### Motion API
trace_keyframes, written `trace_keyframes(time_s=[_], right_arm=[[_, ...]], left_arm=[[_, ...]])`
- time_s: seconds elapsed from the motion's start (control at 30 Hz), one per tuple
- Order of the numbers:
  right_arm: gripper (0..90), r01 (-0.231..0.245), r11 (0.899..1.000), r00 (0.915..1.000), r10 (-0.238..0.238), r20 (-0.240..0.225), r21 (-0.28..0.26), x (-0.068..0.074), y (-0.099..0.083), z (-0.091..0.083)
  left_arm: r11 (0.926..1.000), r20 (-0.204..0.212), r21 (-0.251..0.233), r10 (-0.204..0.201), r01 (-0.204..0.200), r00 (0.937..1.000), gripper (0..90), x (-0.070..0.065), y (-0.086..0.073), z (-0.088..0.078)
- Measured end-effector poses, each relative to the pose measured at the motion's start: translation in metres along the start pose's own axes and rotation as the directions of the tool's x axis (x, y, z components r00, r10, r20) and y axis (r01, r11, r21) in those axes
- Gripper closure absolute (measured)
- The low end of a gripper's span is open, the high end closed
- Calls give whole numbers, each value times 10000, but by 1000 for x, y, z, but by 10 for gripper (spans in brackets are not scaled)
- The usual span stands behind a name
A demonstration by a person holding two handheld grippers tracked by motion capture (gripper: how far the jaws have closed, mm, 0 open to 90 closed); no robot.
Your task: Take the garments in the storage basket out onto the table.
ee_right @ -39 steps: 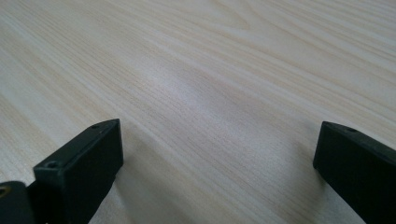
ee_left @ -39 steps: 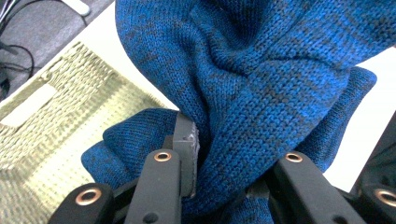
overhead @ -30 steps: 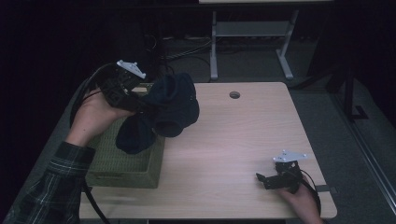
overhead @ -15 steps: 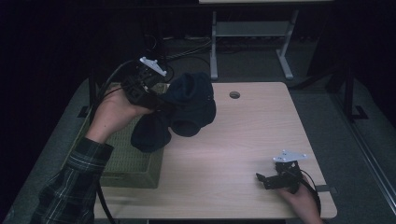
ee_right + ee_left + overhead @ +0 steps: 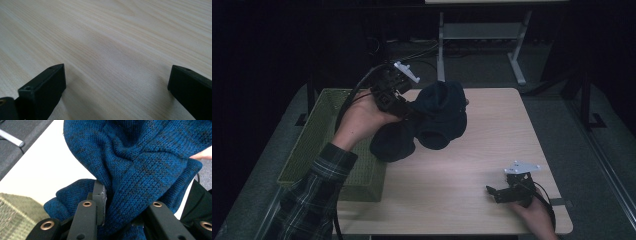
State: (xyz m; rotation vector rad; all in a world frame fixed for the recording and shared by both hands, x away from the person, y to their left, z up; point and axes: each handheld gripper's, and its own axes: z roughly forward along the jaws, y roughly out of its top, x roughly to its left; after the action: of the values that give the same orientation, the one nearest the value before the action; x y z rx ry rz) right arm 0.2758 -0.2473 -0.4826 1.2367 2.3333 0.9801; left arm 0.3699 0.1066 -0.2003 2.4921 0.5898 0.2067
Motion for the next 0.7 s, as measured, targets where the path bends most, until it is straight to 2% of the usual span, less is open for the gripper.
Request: trace_keyframes(time_s=[0.17, 0.4, 0.5, 0.7], right_arm=[[13, 9, 10000, 10000, -9, -21, 5, 0, 0, 0], [13, 0, 10000, 10000, 0, -42, 8, 0, 0, 0], [13, 4, 10000, 10000, -3, -67, 18, 1, 0, 0], [13, 16, 10000, 10000, -16, -83, 13, 1, 0, 0]], left_arm=[[9999, 204, 22, 112, -112, 9997, 711, -6, 11, 14], [9999, 202, 101, 61, -63, 9998, 711, -13, 20, 36], [9997, 266, 25, -241, 240, 9994, 711, -16, 22, 48], [9986, 509, -23, -529, 530, 9973, 711, -23, 23, 74]])
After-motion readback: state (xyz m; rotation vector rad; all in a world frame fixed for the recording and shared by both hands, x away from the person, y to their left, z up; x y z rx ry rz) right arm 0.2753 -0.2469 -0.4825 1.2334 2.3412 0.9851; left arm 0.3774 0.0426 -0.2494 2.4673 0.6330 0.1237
